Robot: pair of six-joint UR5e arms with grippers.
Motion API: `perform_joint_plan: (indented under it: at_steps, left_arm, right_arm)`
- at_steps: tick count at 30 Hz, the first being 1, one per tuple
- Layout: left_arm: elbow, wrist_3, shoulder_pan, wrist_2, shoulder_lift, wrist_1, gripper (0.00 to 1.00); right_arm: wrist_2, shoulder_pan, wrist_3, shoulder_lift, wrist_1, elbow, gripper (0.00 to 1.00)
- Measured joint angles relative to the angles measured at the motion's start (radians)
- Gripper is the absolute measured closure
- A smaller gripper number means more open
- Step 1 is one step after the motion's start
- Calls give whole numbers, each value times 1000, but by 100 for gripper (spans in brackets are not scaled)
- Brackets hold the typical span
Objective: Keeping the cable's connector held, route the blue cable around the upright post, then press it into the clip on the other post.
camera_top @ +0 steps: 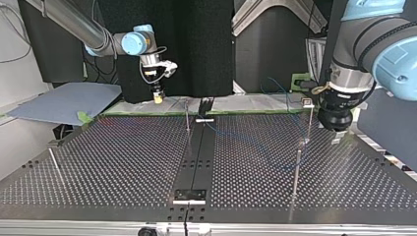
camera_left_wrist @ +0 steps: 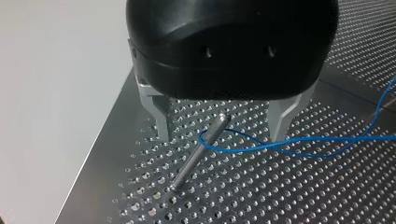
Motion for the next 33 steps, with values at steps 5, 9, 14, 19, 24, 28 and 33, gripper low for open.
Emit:
perform_joint_plan:
  at_steps: [5,9,14,19,24,28,33]
  left_arm:
    - [0,18,-1,0,1,0,0]
    - [0,18,-1,-1,1,1,0]
    - [0,10,-2,-1,1,3,0]
    - [0,0,-2,-1,1,5,0]
    - [0,-20,-2,11,2,6,0]
    - [0,-50,-2,27,3,8,0]
    - [0,-93,2,33,3,33,0]
  right_arm:
    - [0,0,0,0,0,0,100]
    - [0,0,0,0,1,0,100]
    - [0,0,0,0,1,0,100]
    - [0,0,0,0,2,0,100]
    - [0,0,0,0,4,0,100]
    - [0,0,-1,0,5,0,100]
    - [0,0,-1,0,5,0,100]
